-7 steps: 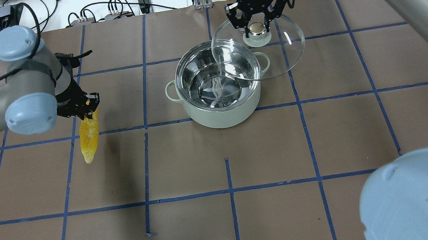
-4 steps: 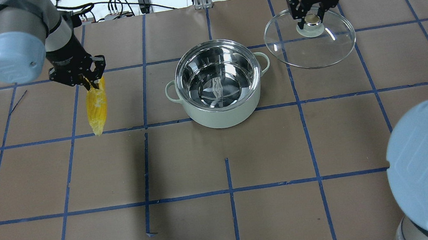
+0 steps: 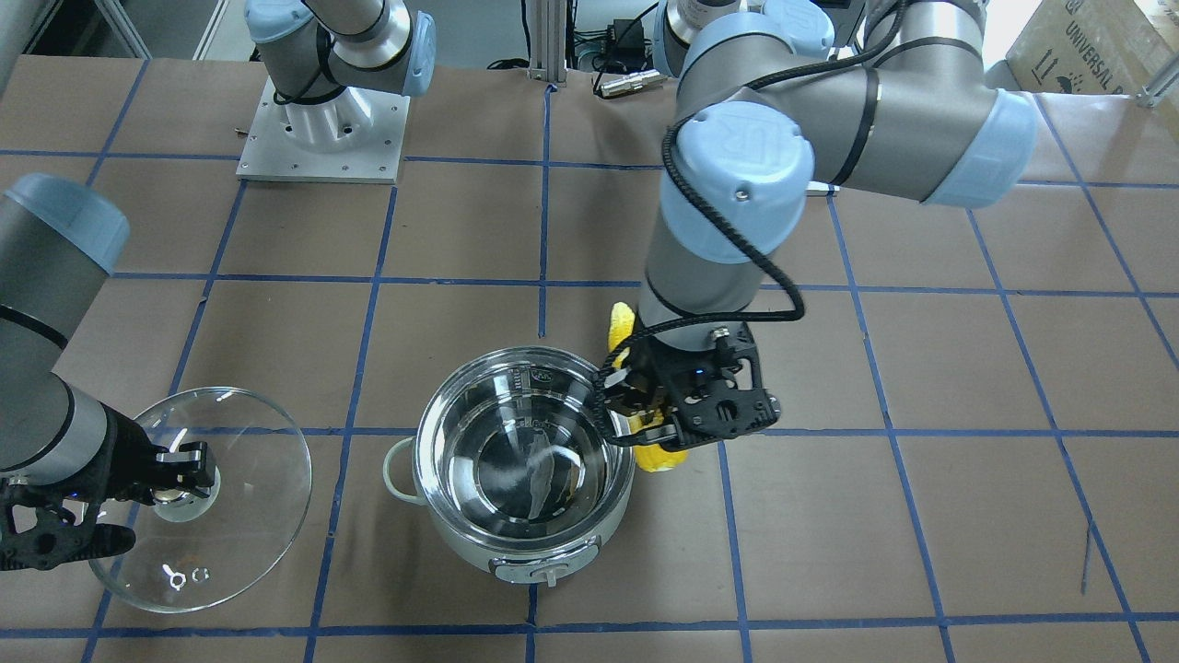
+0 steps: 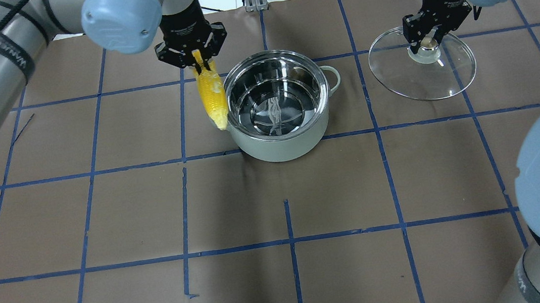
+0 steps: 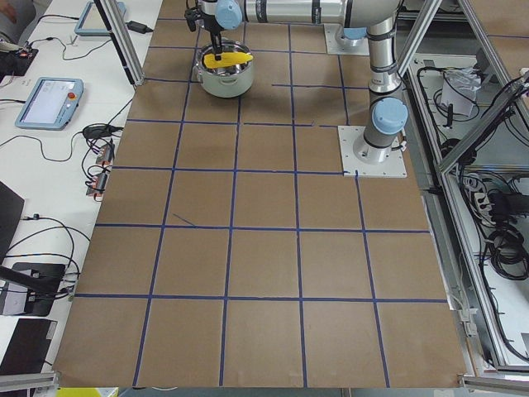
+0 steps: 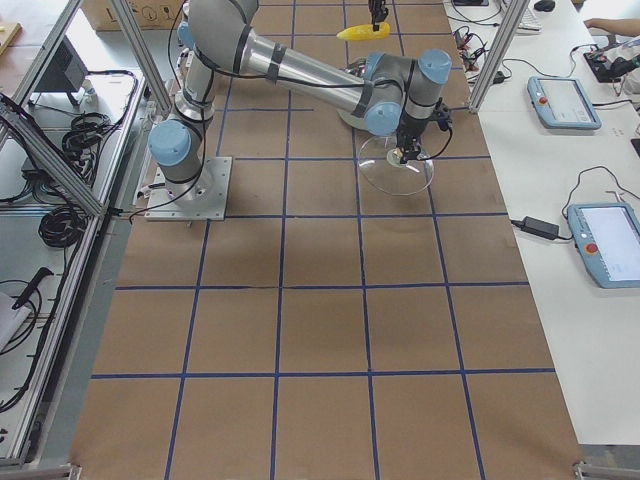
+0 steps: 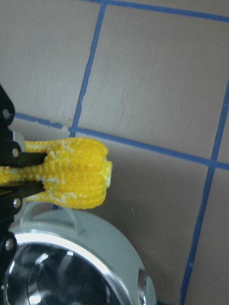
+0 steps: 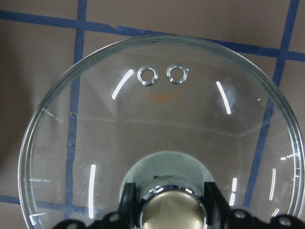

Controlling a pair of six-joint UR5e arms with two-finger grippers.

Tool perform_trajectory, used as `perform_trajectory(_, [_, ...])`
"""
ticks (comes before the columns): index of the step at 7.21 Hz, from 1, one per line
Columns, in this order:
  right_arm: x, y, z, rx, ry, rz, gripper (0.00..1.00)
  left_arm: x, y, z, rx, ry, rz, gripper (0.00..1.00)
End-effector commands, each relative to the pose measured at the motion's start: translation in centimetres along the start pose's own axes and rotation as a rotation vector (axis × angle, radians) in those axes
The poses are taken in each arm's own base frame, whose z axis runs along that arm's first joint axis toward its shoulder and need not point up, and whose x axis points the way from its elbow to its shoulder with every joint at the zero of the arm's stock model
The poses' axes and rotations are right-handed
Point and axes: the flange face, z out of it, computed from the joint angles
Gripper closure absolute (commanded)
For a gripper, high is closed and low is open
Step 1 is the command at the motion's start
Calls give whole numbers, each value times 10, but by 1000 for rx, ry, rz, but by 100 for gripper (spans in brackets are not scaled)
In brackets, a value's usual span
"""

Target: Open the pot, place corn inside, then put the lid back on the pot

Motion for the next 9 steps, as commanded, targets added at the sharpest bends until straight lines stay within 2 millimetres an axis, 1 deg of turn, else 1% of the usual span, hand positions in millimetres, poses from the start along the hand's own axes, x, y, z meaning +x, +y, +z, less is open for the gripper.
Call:
perform_trajectory(1, [2, 8, 7, -1, -1, 7, 93, 51, 13, 16, -12, 24, -4, 99])
perform_trajectory(2, [2, 8, 8, -2, -6, 9, 93, 59, 16, 24, -19, 18, -2, 99])
perform_trajectory(3, [2, 10, 9, -4, -10, 12, 93, 64, 14, 34, -23, 17, -43, 99])
perform_trajectory(5, [1, 10, 8, -2, -11, 11, 92, 73, -1, 58, -9, 24, -48, 99])
perform_trajectory(6, [1, 9, 4, 5, -9, 11, 92, 79, -6, 62, -9, 27, -53, 99])
perform_trajectory(7, [0, 7, 3, 8, -8, 7, 92, 81, -9, 63, -8, 30, -54, 96])
perform_trajectory(8, [2, 6, 0, 14, -6, 4, 92, 84, -7, 67, -12, 25, -48, 35])
perform_trajectory(9, [2, 5, -2, 17, -5, 4, 92, 88, -2, 66, -12, 27, -42, 0])
